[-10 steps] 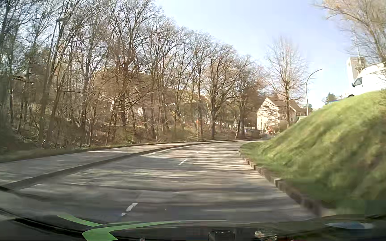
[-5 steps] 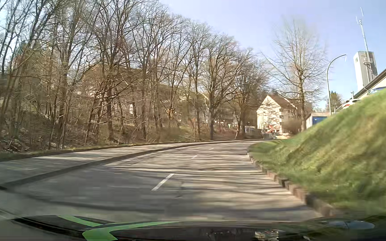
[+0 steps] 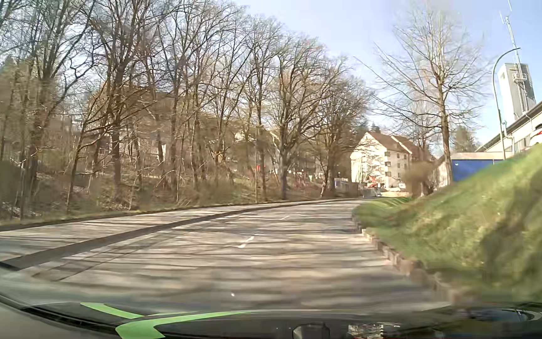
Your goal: Follow the waypoints while adhering to traffic rules and regulations
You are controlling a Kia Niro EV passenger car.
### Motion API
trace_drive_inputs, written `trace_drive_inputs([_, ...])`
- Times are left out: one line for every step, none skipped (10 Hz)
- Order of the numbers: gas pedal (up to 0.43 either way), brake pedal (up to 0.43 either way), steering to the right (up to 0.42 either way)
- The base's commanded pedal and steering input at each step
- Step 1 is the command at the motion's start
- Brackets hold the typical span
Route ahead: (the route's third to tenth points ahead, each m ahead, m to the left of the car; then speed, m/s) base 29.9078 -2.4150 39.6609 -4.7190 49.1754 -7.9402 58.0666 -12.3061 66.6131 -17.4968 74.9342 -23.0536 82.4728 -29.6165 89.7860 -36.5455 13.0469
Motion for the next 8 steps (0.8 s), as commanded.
trace_drive_inputs([0.268, 0.000, 0.032])
trace_drive_inputs([0.240, 0.000, 0.032])
trace_drive_inputs([0.240, 0.000, 0.032])
trace_drive_inputs([0.240, 0.000, 0.032])
trace_drive_inputs([0.240, 0.000, 0.033])
trace_drive_inputs([0.240, 0.000, 0.034])
trace_drive_inputs([0.240, 0.000, 0.036])
trace_drive_inputs([0.248, 0.000, 0.037])
